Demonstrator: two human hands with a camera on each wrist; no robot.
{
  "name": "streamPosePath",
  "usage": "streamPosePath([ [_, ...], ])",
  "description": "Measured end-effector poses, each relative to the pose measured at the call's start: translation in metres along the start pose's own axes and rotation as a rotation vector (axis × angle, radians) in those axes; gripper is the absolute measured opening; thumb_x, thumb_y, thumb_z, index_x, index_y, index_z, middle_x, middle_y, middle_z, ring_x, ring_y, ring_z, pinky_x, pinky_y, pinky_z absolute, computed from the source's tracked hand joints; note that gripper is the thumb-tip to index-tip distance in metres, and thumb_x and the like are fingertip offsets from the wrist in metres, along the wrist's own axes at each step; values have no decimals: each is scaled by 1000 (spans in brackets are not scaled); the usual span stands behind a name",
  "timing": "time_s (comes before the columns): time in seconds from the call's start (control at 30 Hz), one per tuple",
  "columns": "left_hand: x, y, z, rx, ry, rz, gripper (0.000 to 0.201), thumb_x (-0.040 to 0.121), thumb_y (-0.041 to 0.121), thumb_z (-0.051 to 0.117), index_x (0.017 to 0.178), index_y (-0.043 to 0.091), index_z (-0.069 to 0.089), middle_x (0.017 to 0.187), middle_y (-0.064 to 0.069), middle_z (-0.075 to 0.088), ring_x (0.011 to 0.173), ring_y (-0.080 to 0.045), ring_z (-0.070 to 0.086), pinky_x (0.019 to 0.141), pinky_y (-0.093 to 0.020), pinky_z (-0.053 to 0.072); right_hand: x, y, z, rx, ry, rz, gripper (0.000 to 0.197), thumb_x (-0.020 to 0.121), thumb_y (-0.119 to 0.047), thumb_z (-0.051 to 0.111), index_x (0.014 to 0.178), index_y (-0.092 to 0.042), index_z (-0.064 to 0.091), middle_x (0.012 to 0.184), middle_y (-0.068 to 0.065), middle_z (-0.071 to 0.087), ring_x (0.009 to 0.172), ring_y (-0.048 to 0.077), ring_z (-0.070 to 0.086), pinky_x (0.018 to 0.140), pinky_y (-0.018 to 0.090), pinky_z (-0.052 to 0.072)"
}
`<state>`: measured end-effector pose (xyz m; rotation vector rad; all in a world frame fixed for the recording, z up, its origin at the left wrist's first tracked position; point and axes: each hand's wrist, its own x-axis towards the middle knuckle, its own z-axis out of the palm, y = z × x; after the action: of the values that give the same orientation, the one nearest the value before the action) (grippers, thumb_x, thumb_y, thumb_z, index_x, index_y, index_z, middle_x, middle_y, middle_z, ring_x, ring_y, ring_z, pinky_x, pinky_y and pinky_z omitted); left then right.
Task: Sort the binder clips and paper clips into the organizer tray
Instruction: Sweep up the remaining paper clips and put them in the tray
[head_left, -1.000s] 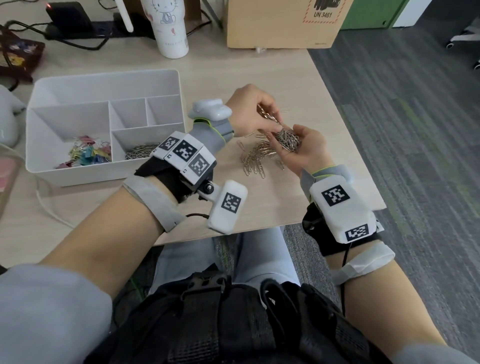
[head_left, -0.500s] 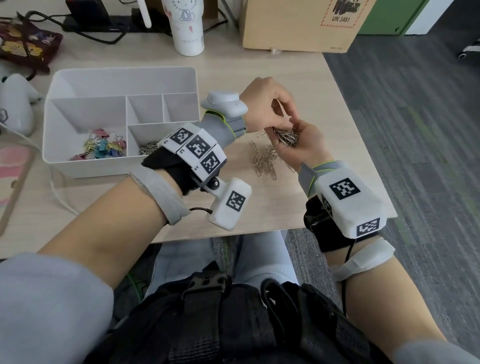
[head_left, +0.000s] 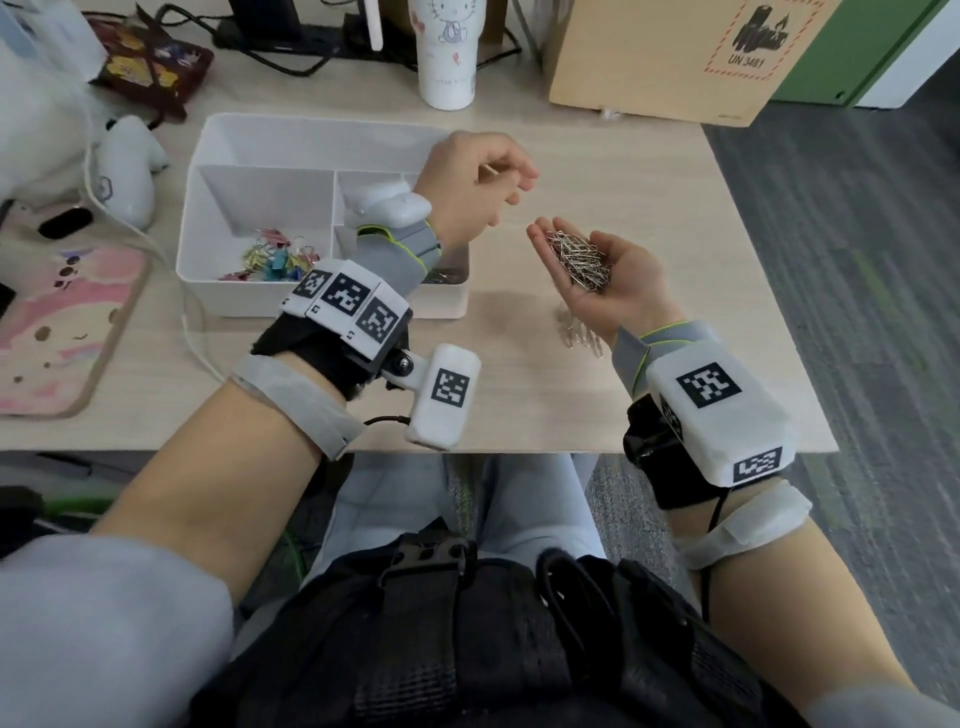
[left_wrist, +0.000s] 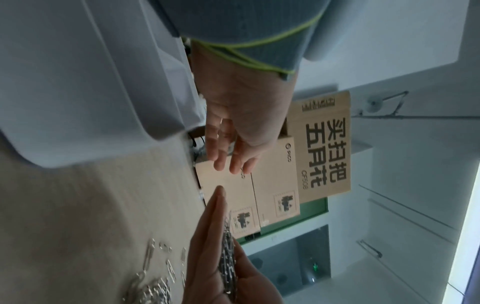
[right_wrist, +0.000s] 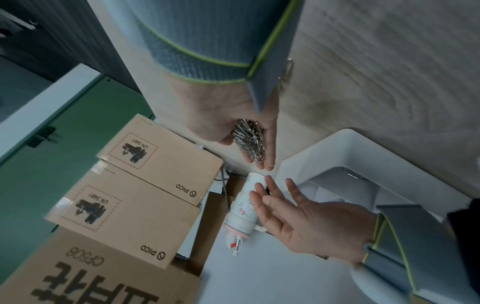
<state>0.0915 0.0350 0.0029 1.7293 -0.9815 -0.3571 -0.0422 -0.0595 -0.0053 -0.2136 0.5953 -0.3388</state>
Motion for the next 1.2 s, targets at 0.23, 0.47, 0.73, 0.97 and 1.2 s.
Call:
streamPosePath([
  [0.23,-19,-28,-49,-8,341,-32,27,80,4,44,85,11,70,77,-1,67,74,-1,63,71,-16,49,-8,46,30,-69,-86,131,41,100,-11,27,93,19,53,87,37,58,114,42,51,107,44,38],
  [0.47,-38,-46,-68,55,442,-73,29,81,2,45,85,10,72,85,2,69,71,14,57,74,-6,43,-2,74,46,-208,-59,174,32,98,-5,26,95,18,48,110,34,50,130,44,40,110,47,33],
  [0.73,-47,-53,-69,130,376,-92,30,84,1,43,91,9,71,95,-2,71,65,8,52,63,-1,33,2,80,53,-362,24,100,44,97,-11,34,135,10,35,139,29,41,129,43,41,111,51,31],
  [0.97,-50,-51,-64,176,383,-84,30,84,-1,43,92,6,71,93,-13,71,86,-19,50,54,0,29,-7,74,56,-442,-37,172,69,95,-23,37,142,19,11,147,34,25,139,42,25,119,44,16],
  [1.2,-53,-47,-62,197,401,-89,30,83,-1,43,91,6,71,92,-12,71,79,-21,56,56,-1,31,-20,70,60,-487,-53,128,59,97,-23,37,139,15,24,144,35,28,138,44,25,116,43,22],
])
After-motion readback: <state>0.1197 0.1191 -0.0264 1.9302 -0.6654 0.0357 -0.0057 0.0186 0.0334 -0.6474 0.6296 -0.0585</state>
